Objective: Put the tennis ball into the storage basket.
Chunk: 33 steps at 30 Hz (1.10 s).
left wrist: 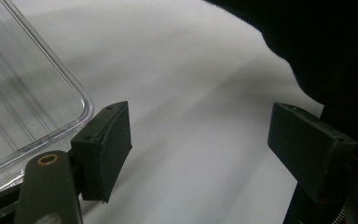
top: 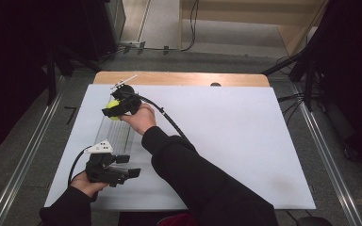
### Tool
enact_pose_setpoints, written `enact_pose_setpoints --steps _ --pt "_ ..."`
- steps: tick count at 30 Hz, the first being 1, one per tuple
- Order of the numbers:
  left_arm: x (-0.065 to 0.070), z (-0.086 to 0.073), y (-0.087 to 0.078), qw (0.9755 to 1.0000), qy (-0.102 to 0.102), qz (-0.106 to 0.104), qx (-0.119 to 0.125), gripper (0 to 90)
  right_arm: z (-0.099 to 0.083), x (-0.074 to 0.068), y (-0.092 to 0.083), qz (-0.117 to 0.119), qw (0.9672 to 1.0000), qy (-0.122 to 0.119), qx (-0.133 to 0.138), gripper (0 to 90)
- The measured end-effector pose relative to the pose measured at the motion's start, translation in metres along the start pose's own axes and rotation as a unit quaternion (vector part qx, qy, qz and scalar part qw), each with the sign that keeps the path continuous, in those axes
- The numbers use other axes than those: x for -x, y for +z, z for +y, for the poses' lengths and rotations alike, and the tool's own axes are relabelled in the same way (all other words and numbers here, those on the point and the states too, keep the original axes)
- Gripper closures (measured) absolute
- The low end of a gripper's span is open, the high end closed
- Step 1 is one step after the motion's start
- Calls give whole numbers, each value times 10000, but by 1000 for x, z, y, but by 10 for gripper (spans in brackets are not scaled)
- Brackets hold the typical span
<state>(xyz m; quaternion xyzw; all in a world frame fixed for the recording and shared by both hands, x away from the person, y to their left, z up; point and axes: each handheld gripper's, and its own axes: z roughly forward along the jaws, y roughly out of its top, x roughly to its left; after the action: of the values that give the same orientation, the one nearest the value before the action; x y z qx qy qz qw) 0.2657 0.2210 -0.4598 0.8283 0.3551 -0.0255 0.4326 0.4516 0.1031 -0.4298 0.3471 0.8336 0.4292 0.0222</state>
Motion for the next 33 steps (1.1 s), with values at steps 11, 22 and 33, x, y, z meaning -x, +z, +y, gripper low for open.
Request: enact_pose_setpoints --steps 11,22,33 --pt "0 0 0 10000 4 -14 -10 223 -8 4 7 -32 9999 118 -5 243" --pt "0 0 1 10000 3 -28 -6 223 -14 2 12 -75 9999 76 -45 241" --pt "0 0 1 10000 -7 -27 -12 223 -21 3 17 -105 9999 82 -82 238"
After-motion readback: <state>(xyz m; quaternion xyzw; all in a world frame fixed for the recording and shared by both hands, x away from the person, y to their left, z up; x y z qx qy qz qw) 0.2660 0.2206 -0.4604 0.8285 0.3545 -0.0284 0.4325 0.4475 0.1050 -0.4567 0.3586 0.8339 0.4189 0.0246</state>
